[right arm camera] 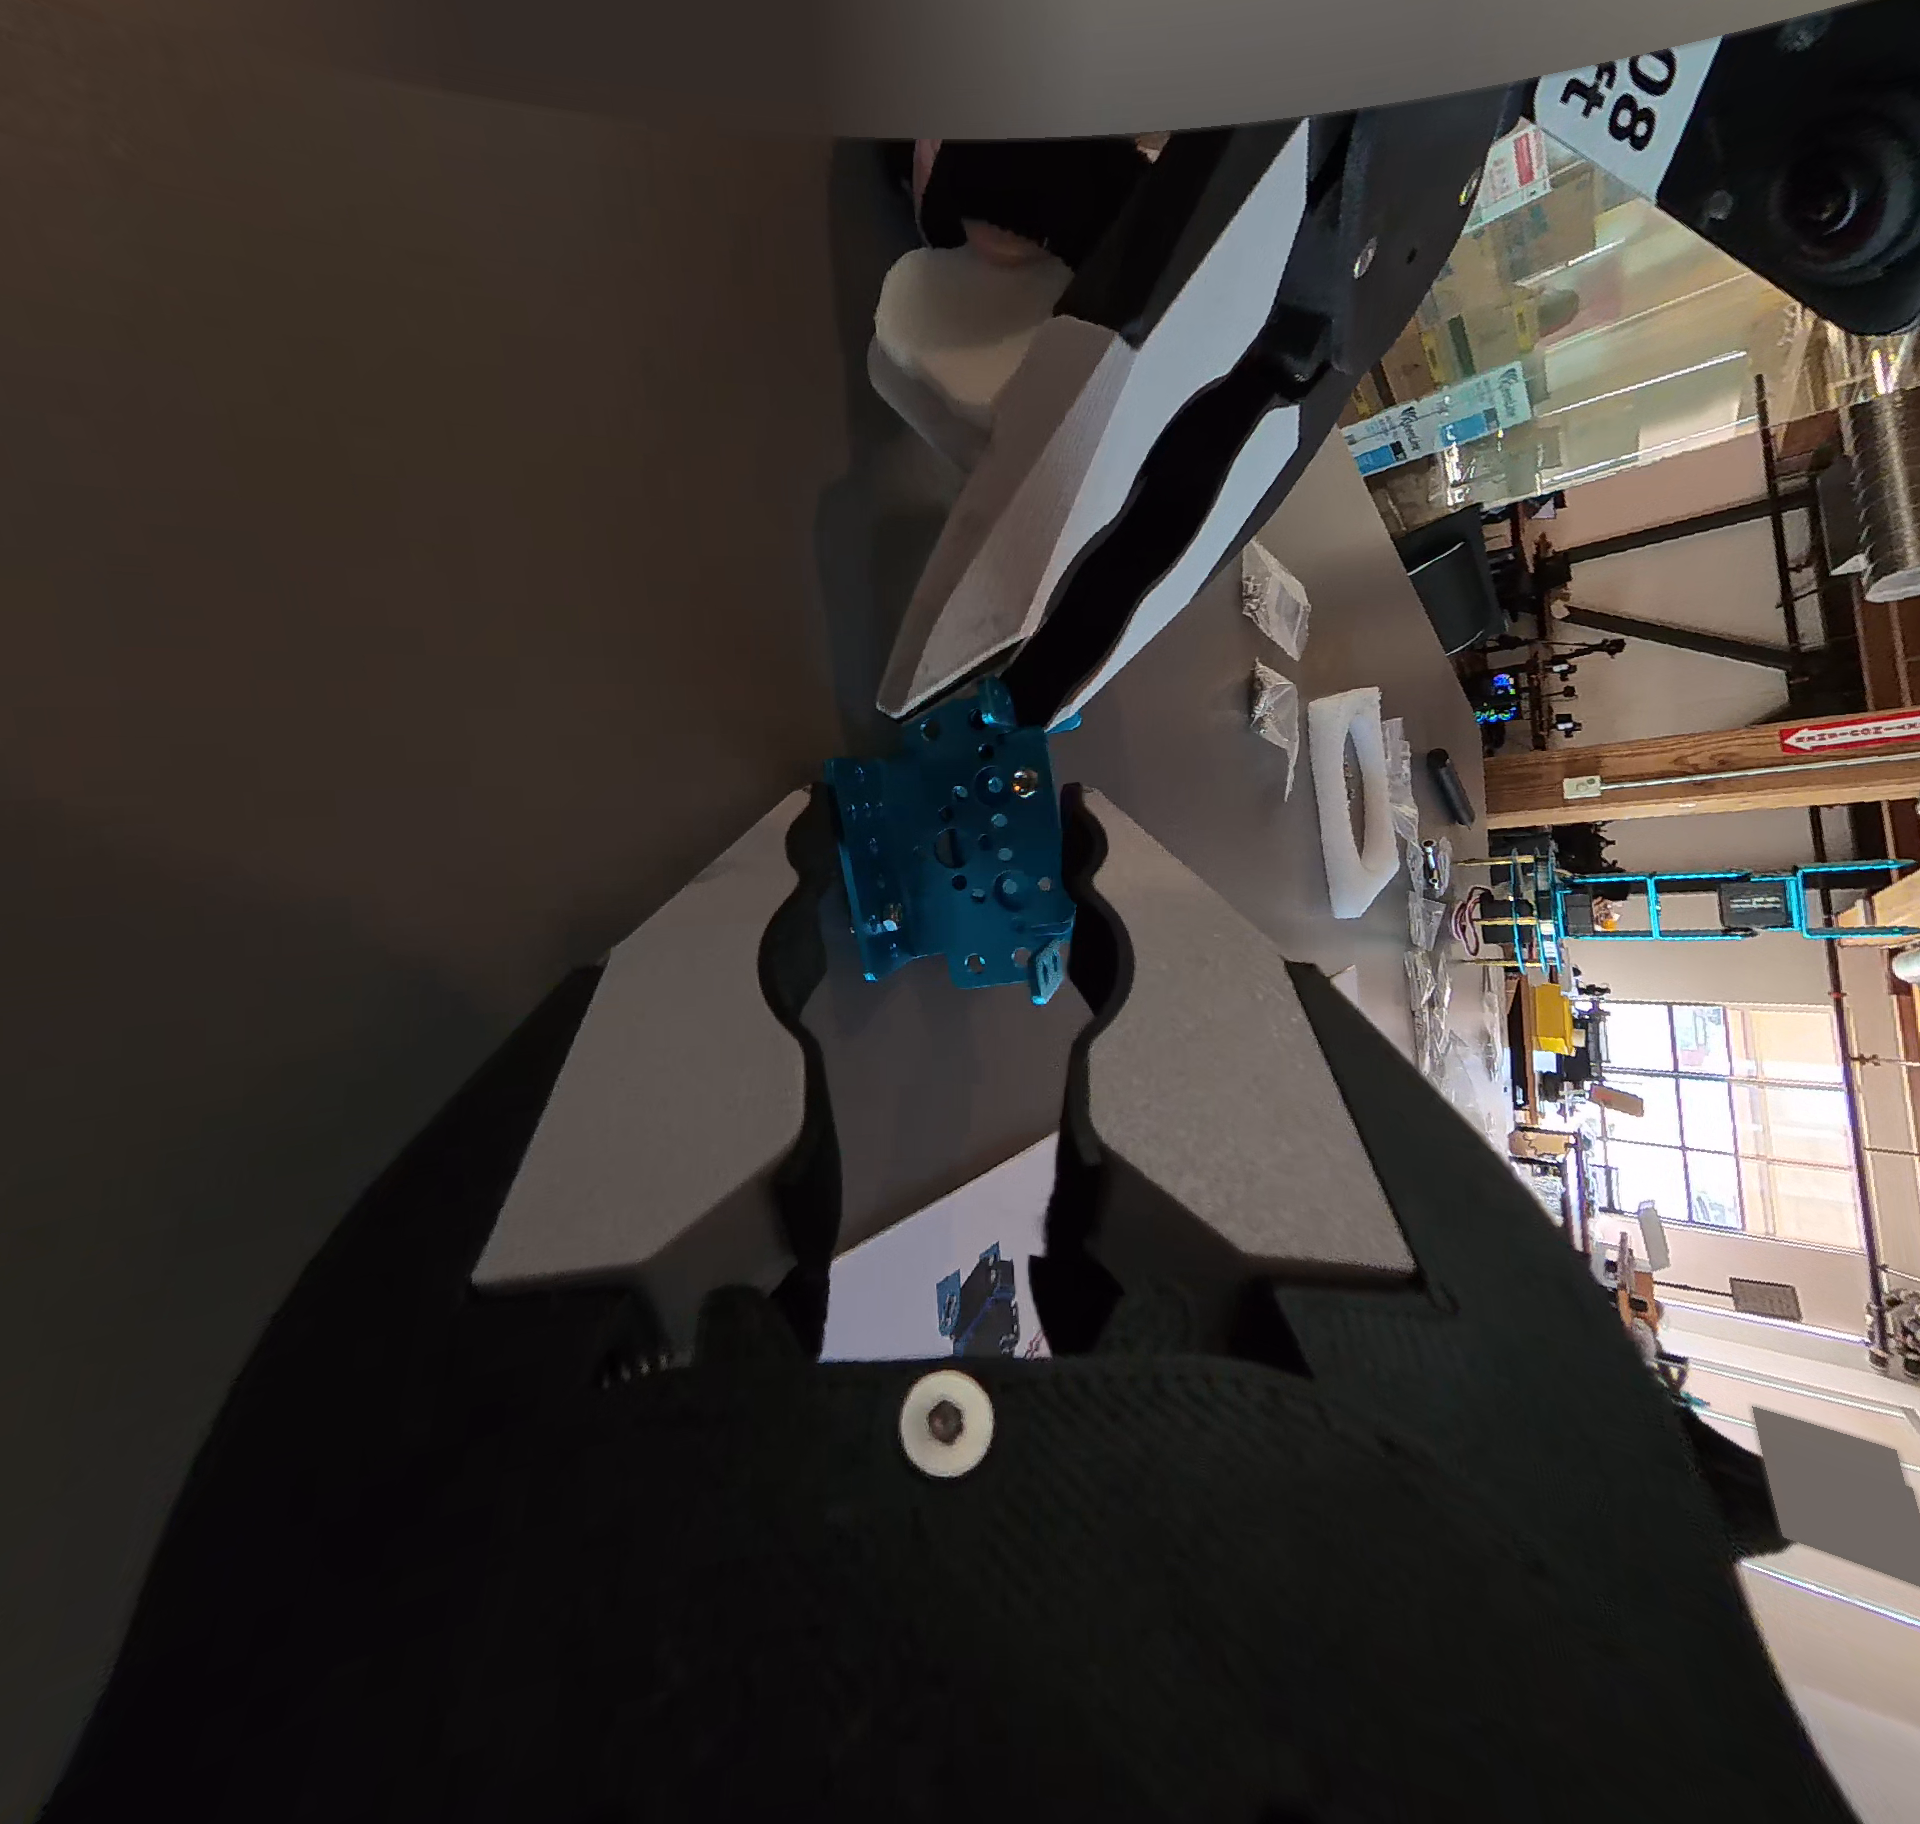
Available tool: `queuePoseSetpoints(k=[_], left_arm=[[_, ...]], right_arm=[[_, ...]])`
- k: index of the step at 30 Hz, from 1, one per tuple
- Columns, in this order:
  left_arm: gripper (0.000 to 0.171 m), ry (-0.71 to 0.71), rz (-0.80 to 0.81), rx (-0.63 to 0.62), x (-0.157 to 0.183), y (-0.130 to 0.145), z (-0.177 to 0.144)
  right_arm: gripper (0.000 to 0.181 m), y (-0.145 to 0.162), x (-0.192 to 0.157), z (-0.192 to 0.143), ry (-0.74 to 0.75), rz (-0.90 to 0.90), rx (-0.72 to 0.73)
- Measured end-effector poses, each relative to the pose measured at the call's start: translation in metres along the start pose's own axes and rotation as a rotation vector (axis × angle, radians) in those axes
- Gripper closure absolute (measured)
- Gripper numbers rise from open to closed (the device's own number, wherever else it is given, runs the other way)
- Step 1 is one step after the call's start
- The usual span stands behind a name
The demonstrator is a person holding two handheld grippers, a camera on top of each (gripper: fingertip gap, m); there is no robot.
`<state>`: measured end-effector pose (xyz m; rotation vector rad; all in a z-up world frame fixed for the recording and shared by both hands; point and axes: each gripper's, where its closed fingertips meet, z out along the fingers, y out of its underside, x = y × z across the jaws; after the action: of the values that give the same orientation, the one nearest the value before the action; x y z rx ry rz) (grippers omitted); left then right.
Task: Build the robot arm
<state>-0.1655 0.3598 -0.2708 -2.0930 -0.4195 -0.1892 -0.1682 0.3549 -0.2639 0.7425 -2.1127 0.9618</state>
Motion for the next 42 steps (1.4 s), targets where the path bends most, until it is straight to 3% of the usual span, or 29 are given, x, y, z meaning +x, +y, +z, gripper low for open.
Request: queuePoseSetpoints(k=[22, 29, 42], left_arm=[[0.143, -0.002, 0.001, 0.002, -0.0002, -0.0003, 0.0001], [0.143, -0.001, -0.001, 0.005, -0.0004, -0.0007, -0.0004], [0.143, -0.002, -0.003, 0.008, -0.0006, -0.001, -0.0006]], right_arm=[[0.145, 0.0024, -0.0039, 0.0002, -0.039, 0.044, -0.009], [0.135, 0.0004, 0.0014, 0.0005, 0.018, -0.012, -0.006], [0.143, 0.0012, -0.0025, 0.0016, -0.012, 0.015, 0.0]])
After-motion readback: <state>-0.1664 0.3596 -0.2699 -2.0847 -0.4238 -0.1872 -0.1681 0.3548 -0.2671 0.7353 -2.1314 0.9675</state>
